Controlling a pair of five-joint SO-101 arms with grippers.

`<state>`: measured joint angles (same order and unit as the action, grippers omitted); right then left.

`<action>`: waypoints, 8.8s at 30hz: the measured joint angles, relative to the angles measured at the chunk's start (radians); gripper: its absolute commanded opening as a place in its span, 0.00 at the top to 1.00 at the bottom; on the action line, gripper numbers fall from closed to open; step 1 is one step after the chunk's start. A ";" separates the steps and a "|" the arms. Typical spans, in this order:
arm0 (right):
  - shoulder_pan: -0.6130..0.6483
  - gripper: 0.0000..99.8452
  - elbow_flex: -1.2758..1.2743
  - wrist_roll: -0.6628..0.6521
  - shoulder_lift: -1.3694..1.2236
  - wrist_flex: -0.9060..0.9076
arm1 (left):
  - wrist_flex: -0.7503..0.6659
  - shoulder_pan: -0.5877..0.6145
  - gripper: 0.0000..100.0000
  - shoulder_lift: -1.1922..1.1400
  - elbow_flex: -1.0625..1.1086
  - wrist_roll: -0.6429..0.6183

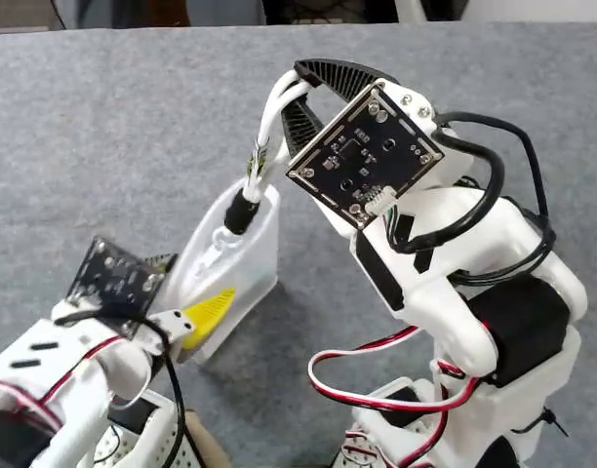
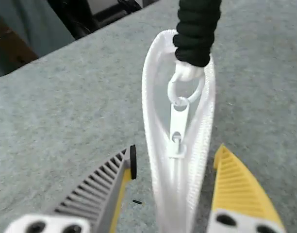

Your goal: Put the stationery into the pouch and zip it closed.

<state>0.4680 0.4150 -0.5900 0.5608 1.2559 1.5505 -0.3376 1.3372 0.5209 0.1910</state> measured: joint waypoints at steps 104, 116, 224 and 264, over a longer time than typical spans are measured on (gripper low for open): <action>-0.684 0.78 -0.575 0.000 0.037 -0.344 | -0.103 -0.048 0.70 -0.661 -0.328 -0.157; -0.669 0.78 -0.493 0.000 0.035 -0.344 | -0.153 0.109 0.62 -0.914 -0.563 -0.192; -0.497 0.49 -0.568 0.439 -0.348 0.341 | -0.055 0.256 0.52 -0.789 -0.457 -0.207; -0.522 0.99 -0.787 0.442 -0.063 0.279 | -0.201 0.448 0.97 -0.786 0.137 -0.207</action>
<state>-0.0537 -0.3721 -0.1481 0.4979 1.5351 1.3495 0.1105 0.5516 0.6575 -0.0161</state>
